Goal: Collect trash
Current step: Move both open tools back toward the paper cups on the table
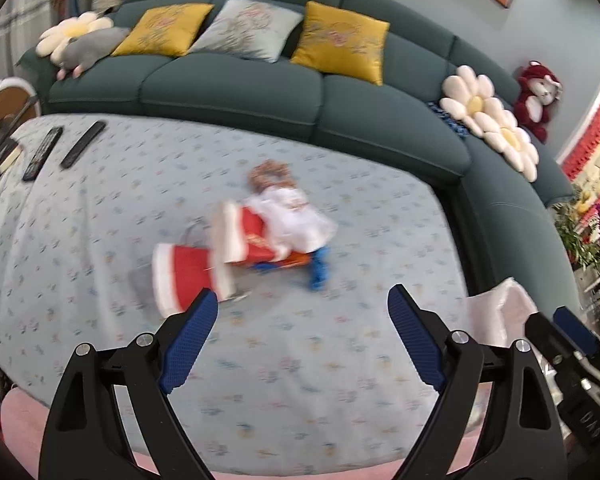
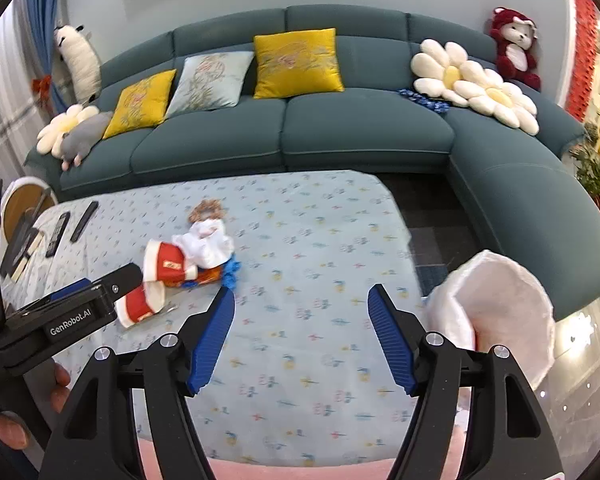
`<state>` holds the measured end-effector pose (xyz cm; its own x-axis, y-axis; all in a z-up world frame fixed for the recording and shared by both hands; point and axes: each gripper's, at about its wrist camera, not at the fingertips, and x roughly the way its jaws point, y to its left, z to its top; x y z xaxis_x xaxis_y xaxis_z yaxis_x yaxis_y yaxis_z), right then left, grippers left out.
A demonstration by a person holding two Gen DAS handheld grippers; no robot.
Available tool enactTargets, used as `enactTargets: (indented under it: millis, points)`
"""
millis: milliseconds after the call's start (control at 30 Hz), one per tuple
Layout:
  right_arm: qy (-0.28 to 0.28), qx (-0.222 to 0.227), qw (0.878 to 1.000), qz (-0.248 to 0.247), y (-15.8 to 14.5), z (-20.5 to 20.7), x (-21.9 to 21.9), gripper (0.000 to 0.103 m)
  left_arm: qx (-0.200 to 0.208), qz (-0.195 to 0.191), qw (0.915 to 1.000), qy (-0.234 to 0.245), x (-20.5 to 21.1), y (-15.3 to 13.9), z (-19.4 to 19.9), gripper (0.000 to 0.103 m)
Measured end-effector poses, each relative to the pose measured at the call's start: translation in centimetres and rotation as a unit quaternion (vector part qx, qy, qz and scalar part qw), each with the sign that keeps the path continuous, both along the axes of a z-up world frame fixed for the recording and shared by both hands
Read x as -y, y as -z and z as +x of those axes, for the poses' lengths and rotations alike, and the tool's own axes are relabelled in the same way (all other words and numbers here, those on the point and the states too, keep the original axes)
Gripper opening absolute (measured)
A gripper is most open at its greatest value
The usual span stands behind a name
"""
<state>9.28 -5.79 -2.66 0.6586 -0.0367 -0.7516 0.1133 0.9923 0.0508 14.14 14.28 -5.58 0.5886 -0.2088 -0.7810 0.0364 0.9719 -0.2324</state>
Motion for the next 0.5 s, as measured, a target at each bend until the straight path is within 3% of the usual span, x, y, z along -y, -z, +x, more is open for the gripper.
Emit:
enactTargets:
  millis: [500]
  points:
    - [-0.036,-0.05,0.998,0.024,5.8,4.3,-8.7,0.066,-0.068,0.028,0.9963,-0.045,-10.1,6.8,1.5,0.083]
